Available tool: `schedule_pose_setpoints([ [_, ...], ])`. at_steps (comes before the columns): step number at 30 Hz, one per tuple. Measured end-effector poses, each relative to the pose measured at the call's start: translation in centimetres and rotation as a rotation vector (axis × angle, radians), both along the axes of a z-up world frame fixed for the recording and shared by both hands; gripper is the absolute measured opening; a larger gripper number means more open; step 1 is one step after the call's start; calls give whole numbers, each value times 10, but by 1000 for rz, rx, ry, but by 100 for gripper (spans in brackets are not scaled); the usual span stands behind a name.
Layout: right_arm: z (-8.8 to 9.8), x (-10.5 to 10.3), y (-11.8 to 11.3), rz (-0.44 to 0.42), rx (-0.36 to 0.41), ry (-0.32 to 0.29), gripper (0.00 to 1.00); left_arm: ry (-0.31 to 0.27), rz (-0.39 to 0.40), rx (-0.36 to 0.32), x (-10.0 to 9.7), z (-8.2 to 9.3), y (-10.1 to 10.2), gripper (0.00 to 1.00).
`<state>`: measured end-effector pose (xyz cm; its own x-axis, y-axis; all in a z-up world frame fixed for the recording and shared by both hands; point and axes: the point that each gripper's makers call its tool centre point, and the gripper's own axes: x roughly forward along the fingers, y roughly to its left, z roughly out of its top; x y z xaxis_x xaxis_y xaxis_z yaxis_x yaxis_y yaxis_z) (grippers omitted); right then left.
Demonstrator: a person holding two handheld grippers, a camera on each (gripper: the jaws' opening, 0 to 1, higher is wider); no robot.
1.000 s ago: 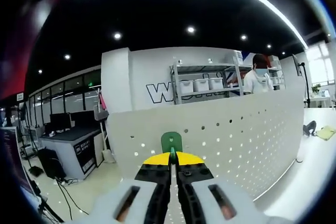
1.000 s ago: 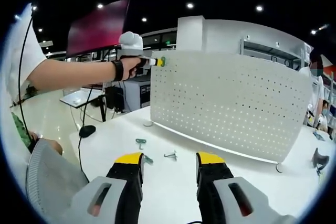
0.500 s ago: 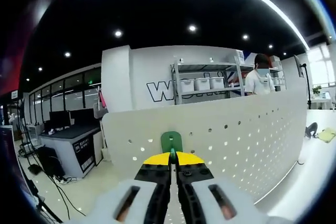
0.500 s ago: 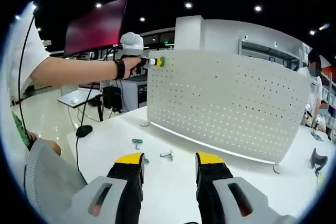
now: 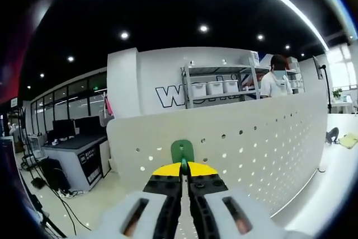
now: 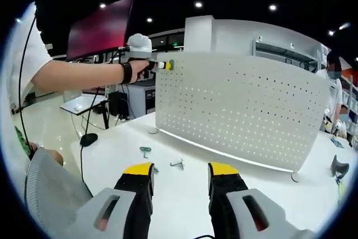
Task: Insert the hook assembly into the mounting plate slot until the hook locks in place.
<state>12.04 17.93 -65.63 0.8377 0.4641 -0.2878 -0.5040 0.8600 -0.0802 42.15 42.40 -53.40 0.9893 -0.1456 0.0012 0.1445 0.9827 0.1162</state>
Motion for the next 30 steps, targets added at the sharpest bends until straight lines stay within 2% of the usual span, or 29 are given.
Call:
schedule_pose_setpoints([
  [6,1,3,4,11,4,0,39,1,-17,28,0,0,-1,3],
  [16,1,4,8,41,4,-1,39,22,-39,17,-1,-3,-3,9],
  [22,2,5,9,51,3,-3,39,21,-38,26,-10,-4,-2,12],
  [28,4,5,11,56,10,-15,39,45,-49,27,-21,-12,-3,15],
  [30,4,4,11,55,10,-14,39,50,-44,8,-26,-14,-2,16],
])
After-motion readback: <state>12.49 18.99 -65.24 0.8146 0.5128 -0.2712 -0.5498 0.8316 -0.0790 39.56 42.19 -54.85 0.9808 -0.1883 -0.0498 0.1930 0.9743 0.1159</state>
